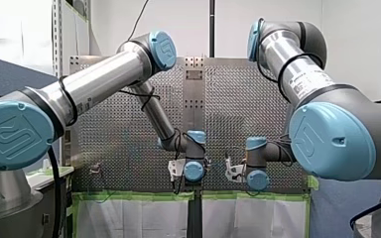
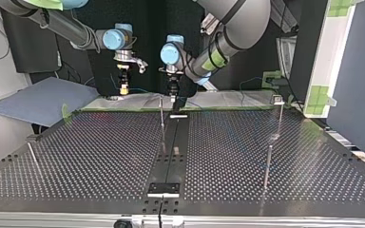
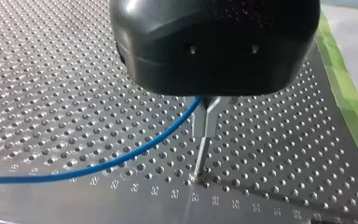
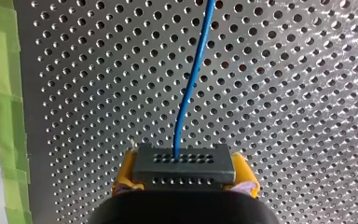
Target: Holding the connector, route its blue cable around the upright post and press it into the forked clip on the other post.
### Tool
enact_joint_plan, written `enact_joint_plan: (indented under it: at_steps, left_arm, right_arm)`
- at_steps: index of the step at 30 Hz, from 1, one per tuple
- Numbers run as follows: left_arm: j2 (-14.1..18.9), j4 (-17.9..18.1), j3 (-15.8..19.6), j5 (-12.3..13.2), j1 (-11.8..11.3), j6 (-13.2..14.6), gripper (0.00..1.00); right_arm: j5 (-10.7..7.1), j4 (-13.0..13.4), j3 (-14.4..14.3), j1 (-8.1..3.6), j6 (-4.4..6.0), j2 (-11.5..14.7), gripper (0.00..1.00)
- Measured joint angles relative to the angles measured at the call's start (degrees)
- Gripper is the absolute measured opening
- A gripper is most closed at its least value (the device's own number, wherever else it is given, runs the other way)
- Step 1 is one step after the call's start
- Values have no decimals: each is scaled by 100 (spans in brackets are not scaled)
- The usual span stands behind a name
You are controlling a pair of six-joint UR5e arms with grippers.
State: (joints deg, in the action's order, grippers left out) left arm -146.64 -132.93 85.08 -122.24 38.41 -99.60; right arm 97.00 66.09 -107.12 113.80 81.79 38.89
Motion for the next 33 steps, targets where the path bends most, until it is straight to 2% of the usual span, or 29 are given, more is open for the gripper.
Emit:
enact_joint_plan:
  at_steps: [8, 22, 33]
  left_arm:
    - [-10, 16, 1, 102, -54, 10, 0]
    - [-209, -83, -93, 208, -212, -45, 0]
    - [-236, -82, -218, 240, -290, -70, 0]
  right_arm:
    - [-140, 8, 8, -18, -5, 0, 0]
    - [-155, 10, 13, -32, -10, -4, 0]
    - [-168, 16, 36, -111, -12, -4, 0]
